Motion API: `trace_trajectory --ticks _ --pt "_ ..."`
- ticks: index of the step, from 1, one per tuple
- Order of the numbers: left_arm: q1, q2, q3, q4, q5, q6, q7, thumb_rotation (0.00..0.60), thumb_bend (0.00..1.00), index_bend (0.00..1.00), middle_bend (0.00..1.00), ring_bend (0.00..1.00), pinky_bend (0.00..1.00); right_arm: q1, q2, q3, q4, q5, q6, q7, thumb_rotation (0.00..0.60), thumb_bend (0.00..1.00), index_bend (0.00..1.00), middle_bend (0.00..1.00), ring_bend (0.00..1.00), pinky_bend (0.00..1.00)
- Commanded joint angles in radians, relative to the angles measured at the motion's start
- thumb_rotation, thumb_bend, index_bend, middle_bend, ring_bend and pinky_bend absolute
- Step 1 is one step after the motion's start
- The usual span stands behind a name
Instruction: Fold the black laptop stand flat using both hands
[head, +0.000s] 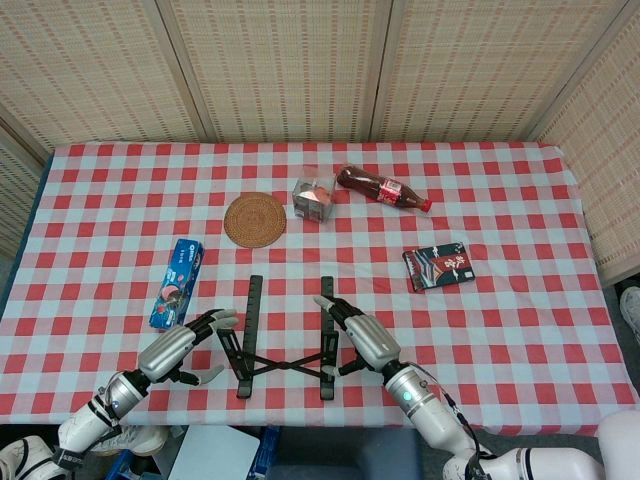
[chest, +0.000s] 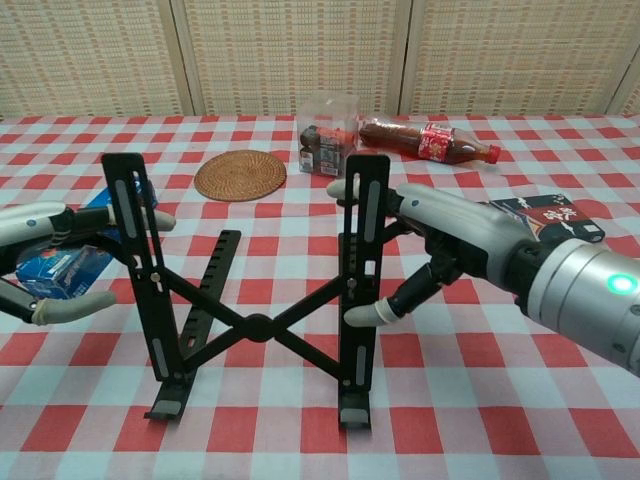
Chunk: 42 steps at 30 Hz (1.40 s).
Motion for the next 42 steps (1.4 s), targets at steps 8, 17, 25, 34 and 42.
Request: trace_trajectory --ticks 8,17,25,34,42 --pt "0.017 0.105 -0.031 -0.009 -0.025 0.043 0.01 0.491 0.37 0.07 0.0 0.02 0.19 -0.032 -0.009 0.052 0.037 -0.198 0.216 -0.032 0.6 0.11 0.0 0.0 0.0 0.0" --pt "-0.039 0.13 -0.062 0.014 -0.031 -0.045 0.095 0.587 0.37 0.08 0.0 0.02 0.19 -0.019 0.134 0.005 -0.016 -0.333 0.186 -0.094 0.6 0.11 0.0 0.0 0.0 0.0" --pt "-0.095 0.035 -0.078 0.139 0.004 -0.119 0.263 0.6 0.37 0.08 0.0 0.02 0.19 0.03 0.17 -0.081 0.043 -0.451 0.081 -0.172 0.6 0.1 0.0 0.0 0.0 0.0" --pt "-0.131 -0.119 -0.096 0.319 0.031 -0.124 0.396 0.6 0.36 0.04 0.0 0.0 0.19 0.065 0.118 -0.119 0.177 -0.564 0.059 -0.272 0.6 0.0 0.0 0.0 0.0 0.0" --pt "-0.163 -0.208 -0.11 0.426 0.016 -0.164 0.491 0.6 0.3 0.0 0.0 0.0 0.19 0.079 0.042 -0.119 0.299 -0.609 0.083 -0.29 0.6 0.0 0.0 0.0 0.0 0.0"
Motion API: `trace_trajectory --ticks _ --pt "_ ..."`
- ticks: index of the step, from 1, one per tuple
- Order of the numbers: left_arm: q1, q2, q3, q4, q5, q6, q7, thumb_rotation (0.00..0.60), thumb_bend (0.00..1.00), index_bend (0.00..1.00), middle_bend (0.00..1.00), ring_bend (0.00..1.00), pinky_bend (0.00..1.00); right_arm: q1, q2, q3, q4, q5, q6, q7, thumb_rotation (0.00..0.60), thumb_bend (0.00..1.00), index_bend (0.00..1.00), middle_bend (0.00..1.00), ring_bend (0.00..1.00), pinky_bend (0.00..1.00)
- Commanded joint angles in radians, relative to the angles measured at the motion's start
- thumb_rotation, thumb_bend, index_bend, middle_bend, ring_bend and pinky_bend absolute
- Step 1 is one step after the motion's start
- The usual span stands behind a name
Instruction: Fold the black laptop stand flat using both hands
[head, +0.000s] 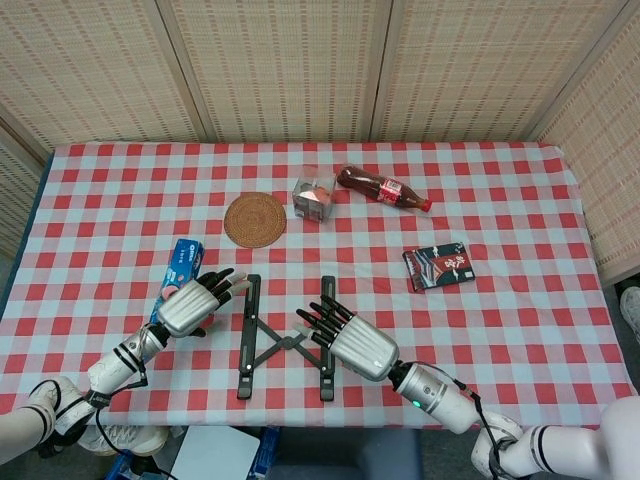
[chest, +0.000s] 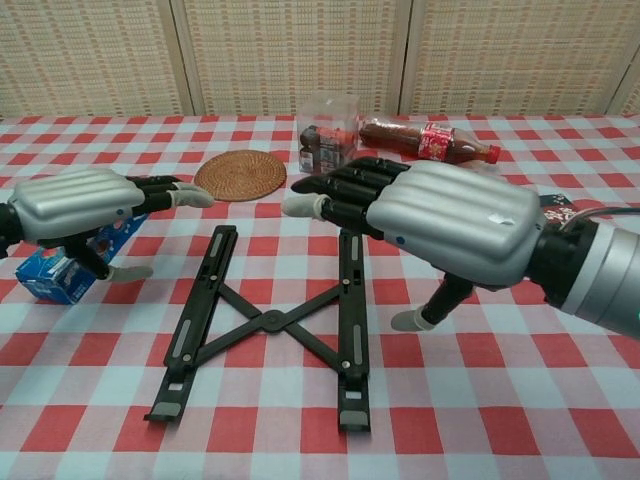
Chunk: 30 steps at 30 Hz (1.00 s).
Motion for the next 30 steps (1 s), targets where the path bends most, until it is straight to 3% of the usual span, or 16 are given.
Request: trace_trajectory --ticks 1,12,30 --pt "-0.019 -0.037 -0.006 0.037 -0.014 -0.037 0.056 0.6 0.29 0.0 0.0 0.0 0.19 0.007 -0.039 -0.002 0.056 -0.027 0.023 -0.001 0.6 0.0 0.0 0.0 0.0 0.0" --pt "-0.043 -0.099 -0.002 0.088 -0.041 -0.08 0.08 0.6 0.27 0.0 0.0 0.0 0.18 0.019 -0.13 -0.015 0.223 -0.052 0.036 0.004 0.6 0.0 0.0 0.0 0.0 0.0" --pt "-0.05 -0.137 0.014 0.119 -0.052 -0.066 0.052 0.6 0.27 0.0 0.0 0.0 0.17 0.047 -0.252 -0.019 0.418 -0.051 0.04 0.039 0.6 0.0 0.0 0.0 0.0 0.0"
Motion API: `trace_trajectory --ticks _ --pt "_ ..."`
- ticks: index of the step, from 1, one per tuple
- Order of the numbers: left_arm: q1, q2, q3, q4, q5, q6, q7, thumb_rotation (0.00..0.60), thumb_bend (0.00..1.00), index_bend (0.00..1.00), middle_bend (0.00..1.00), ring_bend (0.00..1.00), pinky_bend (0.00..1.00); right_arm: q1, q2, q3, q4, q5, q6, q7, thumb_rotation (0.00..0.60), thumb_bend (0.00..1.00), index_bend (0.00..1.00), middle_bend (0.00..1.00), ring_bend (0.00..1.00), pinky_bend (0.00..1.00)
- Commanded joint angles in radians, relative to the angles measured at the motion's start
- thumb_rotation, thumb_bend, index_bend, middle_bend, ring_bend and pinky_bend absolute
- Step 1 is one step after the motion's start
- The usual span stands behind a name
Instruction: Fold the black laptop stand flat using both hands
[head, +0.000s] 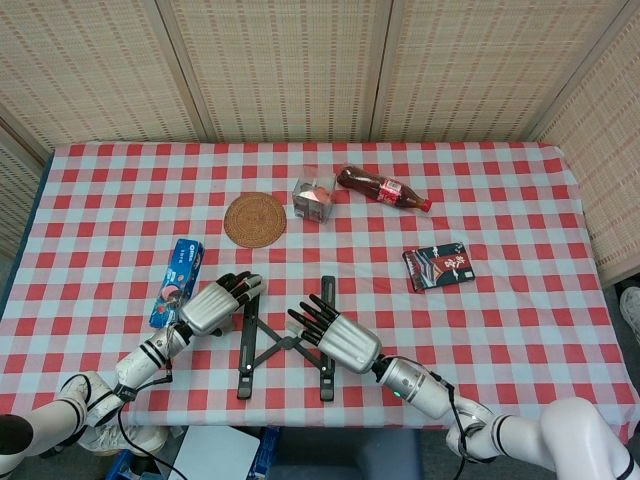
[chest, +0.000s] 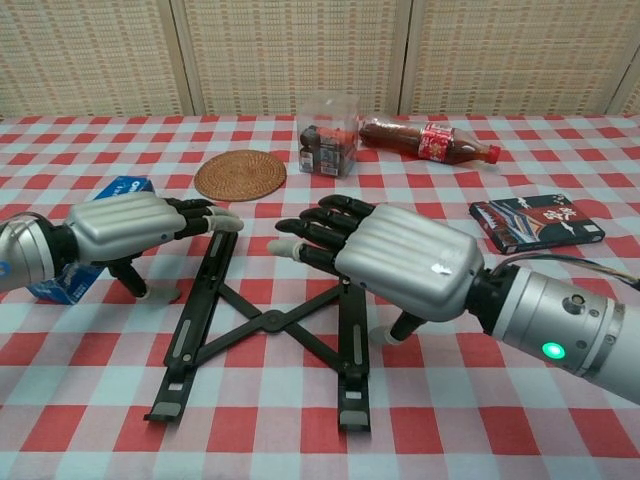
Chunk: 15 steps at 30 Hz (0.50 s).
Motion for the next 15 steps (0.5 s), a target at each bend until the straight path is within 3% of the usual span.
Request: trace_trajectory --ticks 1,15 --pt "-0.001 -0.005 0.001 0.005 -0.002 0.0 0.0 0.6 0.27 0.0 0.0 0.0 0.17 0.006 -0.013 -0.002 0.02 0.001 0.0 0.005 0.6 0.0 0.0 0.0 0.0 0.0" --pt "-0.003 -0.014 0.005 -0.003 -0.017 0.002 -0.041 0.6 0.27 0.0 0.0 0.0 0.17 0.016 -0.043 -0.015 0.06 0.004 0.0 0.008 0.6 0.0 0.0 0.0 0.0 0.0"
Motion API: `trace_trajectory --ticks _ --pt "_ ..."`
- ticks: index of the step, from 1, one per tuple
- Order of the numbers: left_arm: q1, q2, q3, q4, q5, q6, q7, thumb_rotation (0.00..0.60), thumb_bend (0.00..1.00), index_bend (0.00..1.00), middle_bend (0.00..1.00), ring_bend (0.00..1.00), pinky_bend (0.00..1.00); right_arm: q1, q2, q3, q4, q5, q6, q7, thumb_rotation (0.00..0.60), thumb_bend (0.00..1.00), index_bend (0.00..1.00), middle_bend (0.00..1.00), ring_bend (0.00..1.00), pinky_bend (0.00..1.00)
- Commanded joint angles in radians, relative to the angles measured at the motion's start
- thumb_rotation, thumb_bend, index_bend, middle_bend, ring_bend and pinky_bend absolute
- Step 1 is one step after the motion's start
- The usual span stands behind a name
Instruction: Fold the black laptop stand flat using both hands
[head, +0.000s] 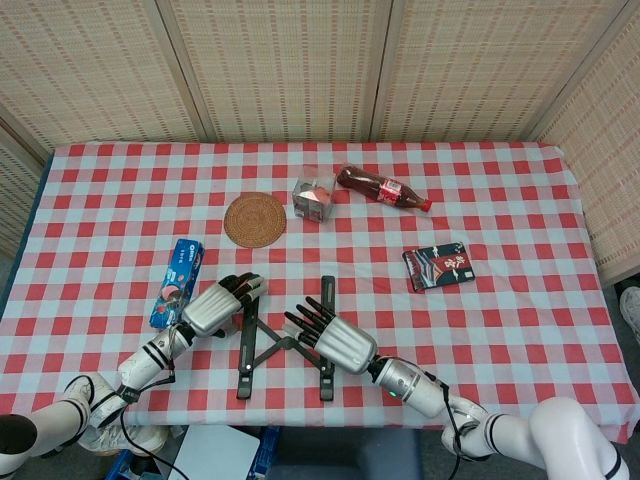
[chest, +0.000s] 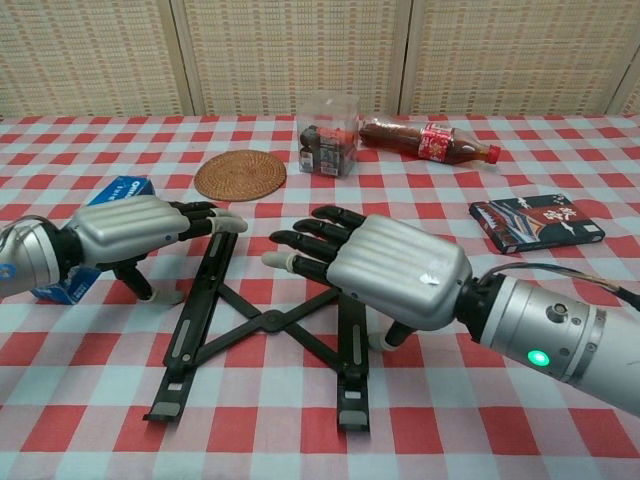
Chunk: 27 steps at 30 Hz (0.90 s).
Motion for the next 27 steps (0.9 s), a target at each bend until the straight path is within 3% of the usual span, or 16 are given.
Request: trace_trajectory --ticks 1,27 --pt "0.0 -0.001 0.0 -0.006 -0.004 0.0 -0.01 0.6 0.27 0.0 0.0 0.0 0.17 0.001 -0.008 0.0 0.009 0.0 0.006 0.002 0.6 0.0 0.0 0.0 0.0 0.0" --pt "-0.016 -0.001 -0.011 -0.083 -0.023 -0.006 -0.057 0.6 0.27 0.0 0.0 0.0 0.17 0.012 -0.094 0.005 0.111 -0.011 0.087 0.047 0.6 0.0 0.0 0.0 0.0 0.0"
